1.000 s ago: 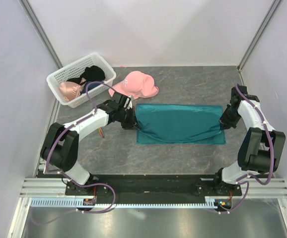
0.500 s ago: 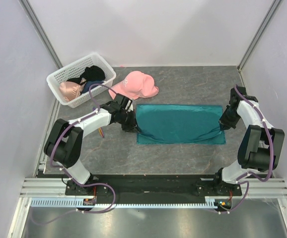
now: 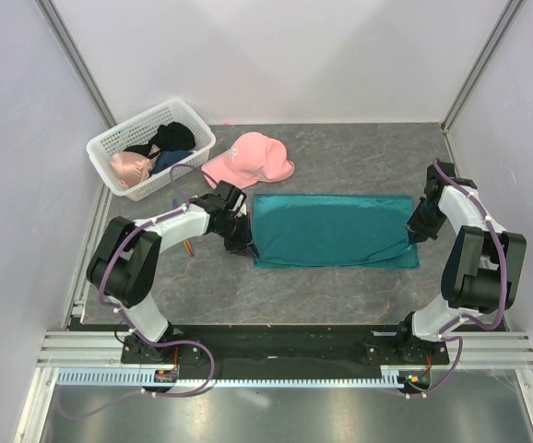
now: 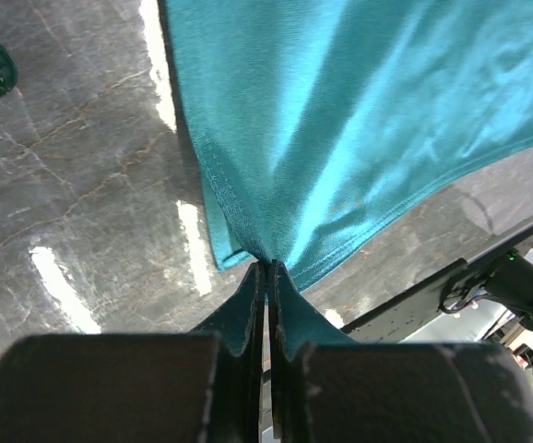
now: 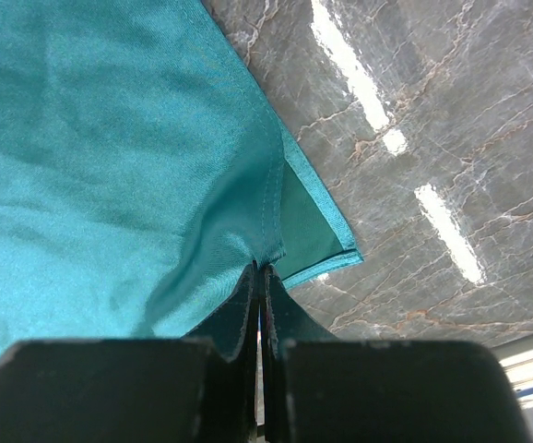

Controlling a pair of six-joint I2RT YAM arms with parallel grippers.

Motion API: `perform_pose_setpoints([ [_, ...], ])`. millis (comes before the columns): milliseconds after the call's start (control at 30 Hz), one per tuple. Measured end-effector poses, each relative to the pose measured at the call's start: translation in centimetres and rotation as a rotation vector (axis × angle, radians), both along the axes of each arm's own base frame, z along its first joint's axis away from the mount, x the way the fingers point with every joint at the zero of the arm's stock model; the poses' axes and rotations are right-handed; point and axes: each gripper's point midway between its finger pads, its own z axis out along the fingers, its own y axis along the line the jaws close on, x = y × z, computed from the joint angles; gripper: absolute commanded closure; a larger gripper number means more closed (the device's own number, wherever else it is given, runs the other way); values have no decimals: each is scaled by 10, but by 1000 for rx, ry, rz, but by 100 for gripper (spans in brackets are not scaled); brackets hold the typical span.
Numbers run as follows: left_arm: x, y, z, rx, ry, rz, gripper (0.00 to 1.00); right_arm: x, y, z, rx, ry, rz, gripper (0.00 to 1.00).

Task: Fold the napkin into a case and place the utensils inside
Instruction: Fold and flatten the napkin at the center of the board.

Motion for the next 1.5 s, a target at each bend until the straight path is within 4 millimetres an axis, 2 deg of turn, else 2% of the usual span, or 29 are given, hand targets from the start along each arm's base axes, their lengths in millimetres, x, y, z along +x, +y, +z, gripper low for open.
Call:
perform_pose_setpoints([
  [167,-4,2,-10,18,34,0,98,0,0,-4,1,8,0,100],
  [467,-8,1,-14,16,57,-8,98,-4,0,-17,4,37,0,100],
  [667,-14,-2,-21,22,80,-22,98,-7,-2,-18,-7,48,-3,100],
  [867,-14,-2,-22,24,85,-23,98,-18,-3,-21,-23,77,-5,97],
  [1167,-17,-1,-26,36,99,-26,98,-17,-6,-22,-37,75,-5,93],
  [1200,-17,-1,-26,37,100,-26,98,-17,-6,-22,-38,75,-5,92],
  [1300,-17,-1,-26,42,104,-25,98,-18,-8,-22,-46,79,-5,75],
  [1367,-17,1,-26,49,101,-27,89,-19,-10,-21,-58,85,-4,68],
  [1400,-16,2,-26,57,100,-28,83,-20,-11,-21,-62,89,-2,57],
  [1433,-16,3,-26,66,100,-30,74,-21,-11,-21,-67,93,-2,52],
  [1467,-16,4,-26,71,99,-32,69,-22,-12,-20,-71,97,-5,48],
  [1500,-16,4,-25,74,99,-36,65,-24,-13,-19,-76,104,1,40],
])
